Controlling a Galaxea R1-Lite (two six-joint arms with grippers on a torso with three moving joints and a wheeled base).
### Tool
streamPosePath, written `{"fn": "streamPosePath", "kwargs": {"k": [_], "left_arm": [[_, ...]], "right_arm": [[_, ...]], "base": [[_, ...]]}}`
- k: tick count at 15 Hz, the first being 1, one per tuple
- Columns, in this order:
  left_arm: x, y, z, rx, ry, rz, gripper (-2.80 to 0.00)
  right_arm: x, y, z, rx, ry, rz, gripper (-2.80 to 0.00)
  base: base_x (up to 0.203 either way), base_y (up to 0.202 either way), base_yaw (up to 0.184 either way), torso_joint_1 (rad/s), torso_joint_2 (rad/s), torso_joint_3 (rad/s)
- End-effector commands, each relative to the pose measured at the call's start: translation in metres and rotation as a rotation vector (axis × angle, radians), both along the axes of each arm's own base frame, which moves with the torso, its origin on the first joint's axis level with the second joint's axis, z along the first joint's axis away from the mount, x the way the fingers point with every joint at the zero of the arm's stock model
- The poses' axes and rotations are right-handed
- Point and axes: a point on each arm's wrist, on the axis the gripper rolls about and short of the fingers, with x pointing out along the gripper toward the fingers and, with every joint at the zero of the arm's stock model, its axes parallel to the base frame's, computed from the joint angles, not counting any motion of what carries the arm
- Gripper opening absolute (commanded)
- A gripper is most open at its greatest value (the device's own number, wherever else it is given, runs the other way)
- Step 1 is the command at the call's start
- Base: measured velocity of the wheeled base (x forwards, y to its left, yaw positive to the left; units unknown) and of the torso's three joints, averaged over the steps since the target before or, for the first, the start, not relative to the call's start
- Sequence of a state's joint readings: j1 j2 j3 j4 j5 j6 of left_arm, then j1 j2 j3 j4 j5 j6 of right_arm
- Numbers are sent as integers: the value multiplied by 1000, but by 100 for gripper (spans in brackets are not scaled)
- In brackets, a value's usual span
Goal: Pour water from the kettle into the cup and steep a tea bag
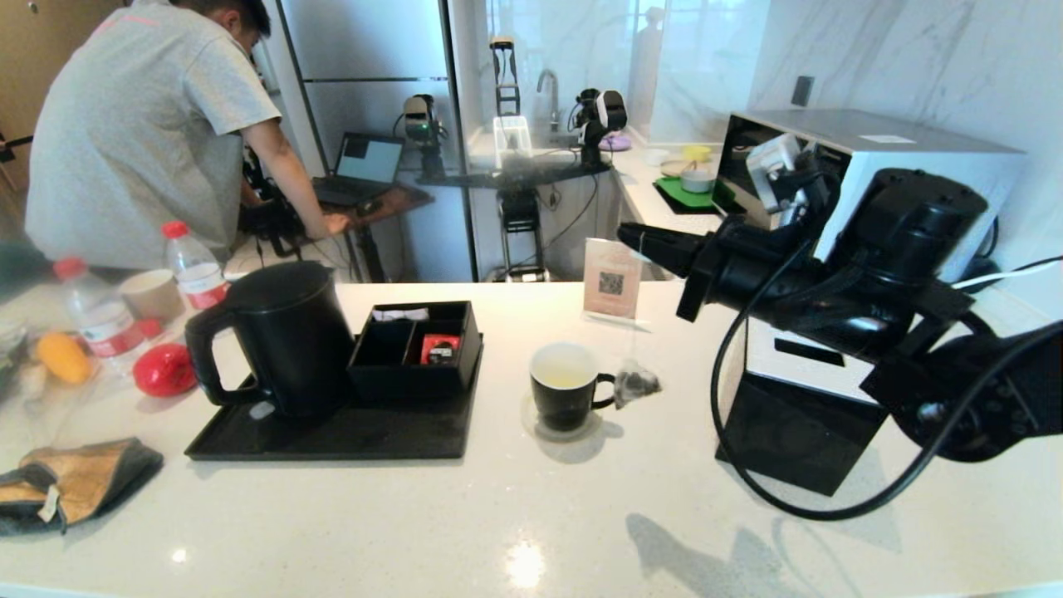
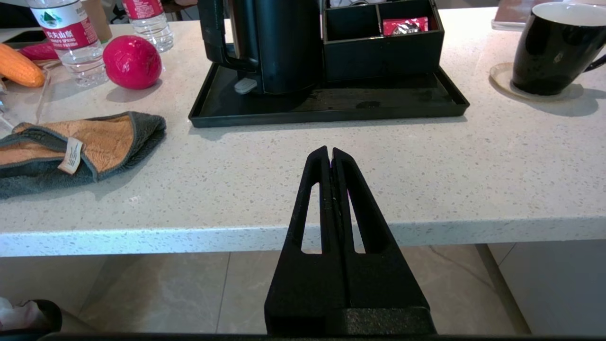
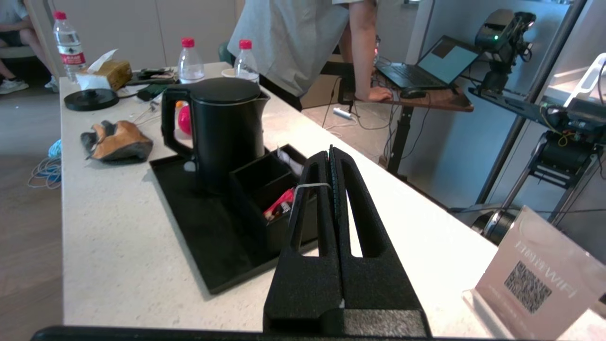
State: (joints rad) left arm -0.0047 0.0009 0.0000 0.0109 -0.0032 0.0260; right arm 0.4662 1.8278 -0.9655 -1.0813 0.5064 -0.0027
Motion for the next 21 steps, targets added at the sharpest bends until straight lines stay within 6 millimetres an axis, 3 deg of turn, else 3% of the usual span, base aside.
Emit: {"fn": "streamPosePath", "kwargs": {"k": [1,6,14,21], "left_arm": [[0,0,0,0,-1,0,-280],[0,0,0,0,-1,1,-280],[0,0,0,-1,-1,2,-280],[0,0,0,-1,-1,2,-280]], "right_arm": [[19,10,-4,3,-5,5,-280],[40,22,-14,-3,9,8,-280],[56,37,-57,-42,72,23,-280],[63,44,-46,-20,42,34,-280]], "base": [[0,0,0,0,0,0],[0,0,0,0,0,0],[0,0,0,0,0,0],[0,0,0,0,0,0]]}}
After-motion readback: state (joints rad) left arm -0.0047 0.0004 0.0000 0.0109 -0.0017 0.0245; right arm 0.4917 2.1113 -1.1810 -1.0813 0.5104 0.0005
